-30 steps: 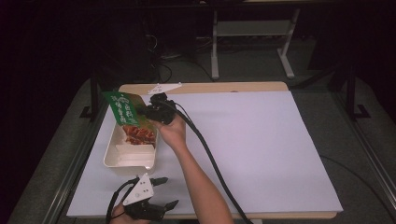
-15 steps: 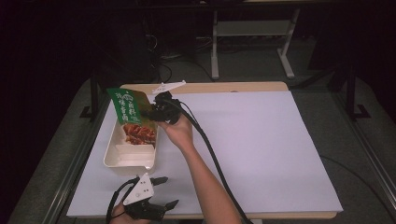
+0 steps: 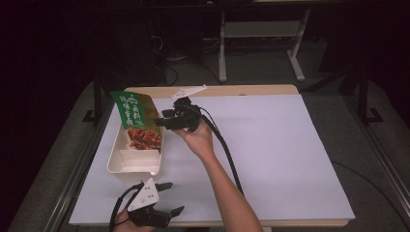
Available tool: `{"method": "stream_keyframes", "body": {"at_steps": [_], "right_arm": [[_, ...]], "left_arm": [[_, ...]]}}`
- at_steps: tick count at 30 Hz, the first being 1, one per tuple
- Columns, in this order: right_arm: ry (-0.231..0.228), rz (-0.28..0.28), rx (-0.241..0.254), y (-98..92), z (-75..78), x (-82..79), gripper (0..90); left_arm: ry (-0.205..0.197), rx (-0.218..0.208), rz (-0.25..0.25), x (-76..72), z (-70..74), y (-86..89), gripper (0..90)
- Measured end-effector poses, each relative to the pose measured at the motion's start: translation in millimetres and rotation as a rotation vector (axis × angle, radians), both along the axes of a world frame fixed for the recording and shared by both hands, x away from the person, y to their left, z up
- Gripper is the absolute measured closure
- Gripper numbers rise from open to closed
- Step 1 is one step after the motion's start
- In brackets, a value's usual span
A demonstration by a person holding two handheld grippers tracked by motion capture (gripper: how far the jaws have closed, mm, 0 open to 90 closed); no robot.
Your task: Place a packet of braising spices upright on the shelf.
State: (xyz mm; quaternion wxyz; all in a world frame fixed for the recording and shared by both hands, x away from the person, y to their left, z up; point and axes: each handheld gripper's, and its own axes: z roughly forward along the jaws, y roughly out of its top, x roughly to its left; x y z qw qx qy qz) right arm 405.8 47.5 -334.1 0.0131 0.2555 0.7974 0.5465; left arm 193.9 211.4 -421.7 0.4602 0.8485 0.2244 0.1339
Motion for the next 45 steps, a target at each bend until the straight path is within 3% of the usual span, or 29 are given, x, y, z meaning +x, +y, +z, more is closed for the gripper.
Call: {"method": "stream_keyframes", "body": {"at_steps": [5,23,45], "right_arm": [[0.022,0.006,-0.011,-12.8,-0.1,-5.0,45.3],[0.018,0.002,-0.01,-58.3,1.2,-25.2,40.0],[0.053,-0.042,-0.019,-117.3,-13.4,-46.8,37.0]], "left_arm": [[-0.004,0.01,-0.004,0.9,-0.1,0.0,21.6],[0.018,0.009,0.007,2.8,-1.4,0.3,21.7],[0.025,-0.014,0.018,4.8,-1.0,2.6,22.0]]}}
